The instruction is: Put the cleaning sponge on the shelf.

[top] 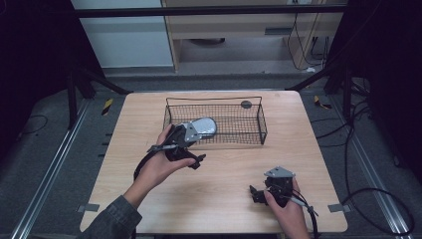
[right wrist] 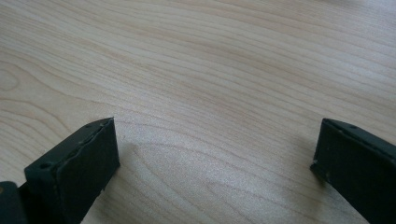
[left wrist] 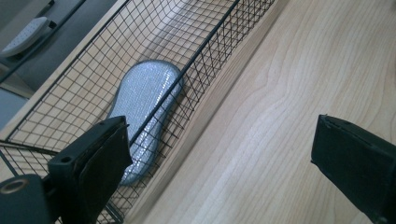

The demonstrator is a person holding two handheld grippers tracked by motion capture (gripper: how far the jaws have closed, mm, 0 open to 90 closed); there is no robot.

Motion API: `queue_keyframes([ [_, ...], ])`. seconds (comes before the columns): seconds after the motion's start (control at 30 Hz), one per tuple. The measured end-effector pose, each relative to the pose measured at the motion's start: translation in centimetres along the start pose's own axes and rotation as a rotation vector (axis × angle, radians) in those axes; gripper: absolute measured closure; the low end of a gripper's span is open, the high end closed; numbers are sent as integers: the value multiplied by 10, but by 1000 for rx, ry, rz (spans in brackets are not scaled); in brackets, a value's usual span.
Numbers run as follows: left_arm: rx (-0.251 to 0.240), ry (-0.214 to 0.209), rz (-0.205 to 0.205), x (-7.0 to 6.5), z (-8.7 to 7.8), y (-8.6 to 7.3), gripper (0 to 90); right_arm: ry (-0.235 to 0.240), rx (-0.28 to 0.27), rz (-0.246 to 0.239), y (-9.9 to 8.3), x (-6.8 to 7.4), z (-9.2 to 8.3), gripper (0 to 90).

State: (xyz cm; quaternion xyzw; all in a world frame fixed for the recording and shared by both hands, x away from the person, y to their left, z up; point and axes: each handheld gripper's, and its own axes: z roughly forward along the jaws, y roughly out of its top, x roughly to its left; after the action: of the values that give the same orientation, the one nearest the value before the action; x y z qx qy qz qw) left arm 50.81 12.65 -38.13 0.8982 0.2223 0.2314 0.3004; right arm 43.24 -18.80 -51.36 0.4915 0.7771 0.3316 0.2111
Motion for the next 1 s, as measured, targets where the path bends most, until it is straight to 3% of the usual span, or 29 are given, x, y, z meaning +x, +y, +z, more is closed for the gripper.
queue_keyframes([
  [0.13, 8, 20, -11, 2, -4, -12, 40, 0, 0, -1, 0, 0, 0, 4],
  [0.53, 24, 67, -140, 21, -9, -60, 41, 0, 0, 0, 0, 0, 0, 4],
  [1.0, 97, 80, -269, 35, 4, -117, 40, -2, 0, 0, 0, 0, 0, 4],
])
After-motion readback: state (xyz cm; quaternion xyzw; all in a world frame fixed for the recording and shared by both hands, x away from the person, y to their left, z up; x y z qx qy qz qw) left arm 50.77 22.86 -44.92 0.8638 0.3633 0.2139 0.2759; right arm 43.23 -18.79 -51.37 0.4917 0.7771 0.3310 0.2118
